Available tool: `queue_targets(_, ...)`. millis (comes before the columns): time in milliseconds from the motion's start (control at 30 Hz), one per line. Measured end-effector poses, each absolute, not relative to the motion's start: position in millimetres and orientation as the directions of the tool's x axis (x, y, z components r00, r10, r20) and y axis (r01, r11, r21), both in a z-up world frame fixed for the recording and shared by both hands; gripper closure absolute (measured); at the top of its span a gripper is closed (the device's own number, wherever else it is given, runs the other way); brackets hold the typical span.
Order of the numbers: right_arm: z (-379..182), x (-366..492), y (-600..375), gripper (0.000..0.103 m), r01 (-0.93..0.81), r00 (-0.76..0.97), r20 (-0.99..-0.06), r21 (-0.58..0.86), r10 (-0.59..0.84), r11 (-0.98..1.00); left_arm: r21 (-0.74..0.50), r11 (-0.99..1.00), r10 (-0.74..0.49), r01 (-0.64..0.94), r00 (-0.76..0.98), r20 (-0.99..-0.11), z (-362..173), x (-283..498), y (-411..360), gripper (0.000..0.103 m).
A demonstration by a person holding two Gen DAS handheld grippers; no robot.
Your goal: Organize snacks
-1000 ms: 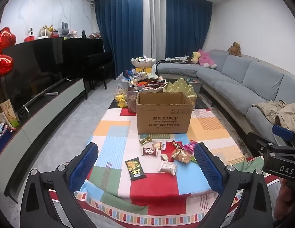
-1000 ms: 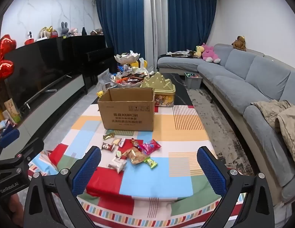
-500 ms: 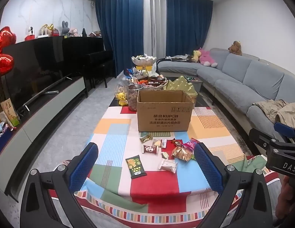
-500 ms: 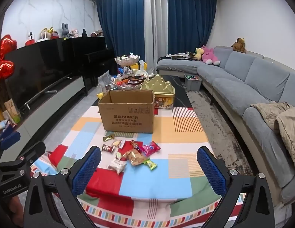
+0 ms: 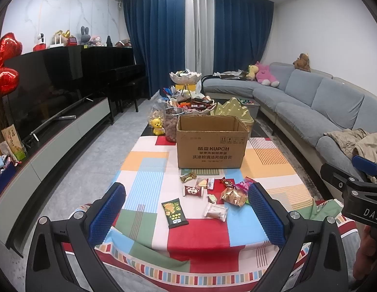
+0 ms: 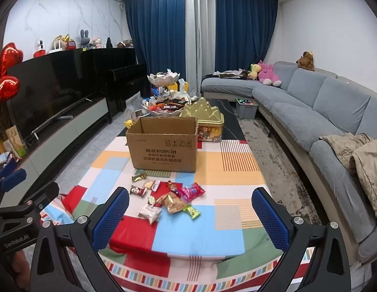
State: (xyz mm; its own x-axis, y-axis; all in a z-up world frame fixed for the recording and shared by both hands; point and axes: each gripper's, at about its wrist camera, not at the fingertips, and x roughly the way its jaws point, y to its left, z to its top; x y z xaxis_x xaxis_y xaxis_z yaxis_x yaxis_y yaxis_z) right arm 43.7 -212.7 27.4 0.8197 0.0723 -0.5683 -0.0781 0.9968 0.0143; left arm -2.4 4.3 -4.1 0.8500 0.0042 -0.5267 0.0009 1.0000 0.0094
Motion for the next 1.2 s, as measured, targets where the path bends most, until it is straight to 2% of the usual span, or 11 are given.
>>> queue_targets(1200,34.0,39.8,-210.6,0.001,-0.082,0.829,-0.555,0.008,0.073,0.997,0.009,1.0,0.005,0.0,0.854,-0.52,-2.9,-3.7,4.7,0.0)
